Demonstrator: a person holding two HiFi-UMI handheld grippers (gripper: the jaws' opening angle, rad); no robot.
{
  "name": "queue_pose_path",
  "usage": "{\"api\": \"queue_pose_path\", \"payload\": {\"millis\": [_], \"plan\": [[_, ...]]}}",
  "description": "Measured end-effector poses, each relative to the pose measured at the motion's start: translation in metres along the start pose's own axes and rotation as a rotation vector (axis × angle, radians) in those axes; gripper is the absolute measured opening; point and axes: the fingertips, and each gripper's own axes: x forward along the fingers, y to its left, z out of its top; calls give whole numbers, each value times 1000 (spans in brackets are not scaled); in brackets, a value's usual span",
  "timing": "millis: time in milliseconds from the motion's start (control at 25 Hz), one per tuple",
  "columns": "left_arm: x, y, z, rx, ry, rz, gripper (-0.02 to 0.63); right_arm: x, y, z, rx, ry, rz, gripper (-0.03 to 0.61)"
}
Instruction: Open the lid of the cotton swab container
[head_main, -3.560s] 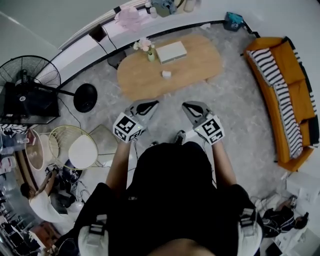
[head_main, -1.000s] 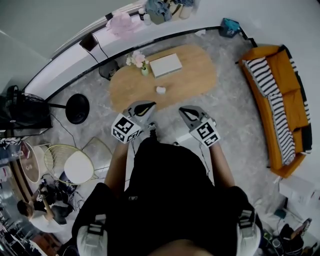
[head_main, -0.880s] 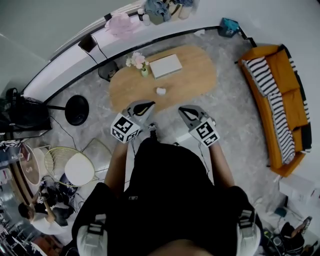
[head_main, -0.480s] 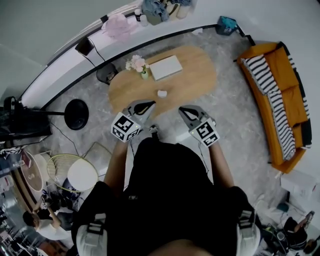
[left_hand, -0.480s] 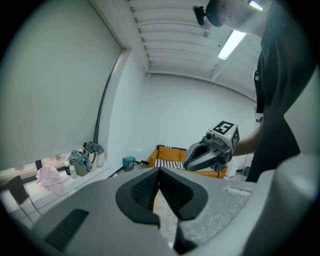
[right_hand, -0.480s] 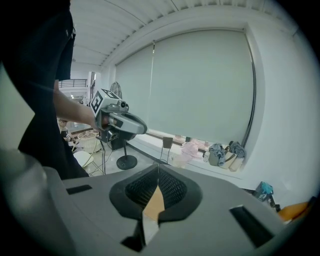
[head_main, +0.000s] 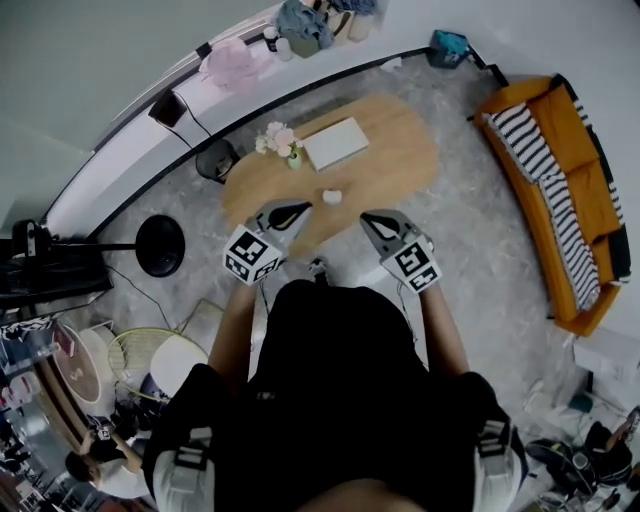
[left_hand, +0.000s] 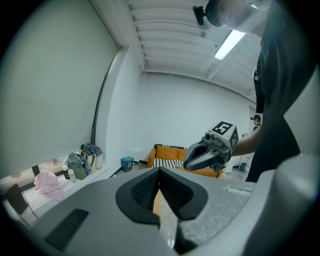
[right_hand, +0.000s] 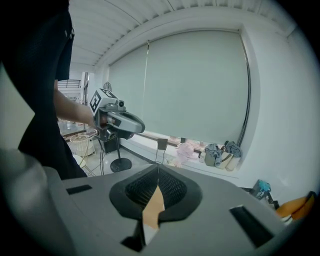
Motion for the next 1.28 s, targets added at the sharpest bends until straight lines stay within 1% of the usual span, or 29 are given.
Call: {"api": "queue_pose_path", "payload": {"millis": [160, 400, 640, 760, 880, 1040, 1160, 1280], "plan": [[-5, 12, -4, 3, 4, -9, 0, 13, 3, 2, -10, -7, -5, -5], [-9, 23, -13, -6, 9, -17, 0, 24, 7, -2, 18, 20, -5, -5], [-16, 29, -18, -16, 17, -27, 0, 33, 8, 13, 85, -21, 8, -5], [-17, 33, -19, -21, 9, -30, 0, 40, 10, 17, 72, -16, 7, -5], [-19, 39, -24, -34, 8, -23, 0, 48, 17, 20, 56, -12, 31, -5], [-15, 39, -25, -42, 19, -20, 0, 55, 18, 14, 11, 15, 53, -5], [-10, 45, -27, -49, 19, 3, 0, 62, 13, 10, -11, 23, 85, -5], [-8, 50, -30, -74, 19, 33, 0, 69, 7, 5, -24, 32, 123, -5]]}}
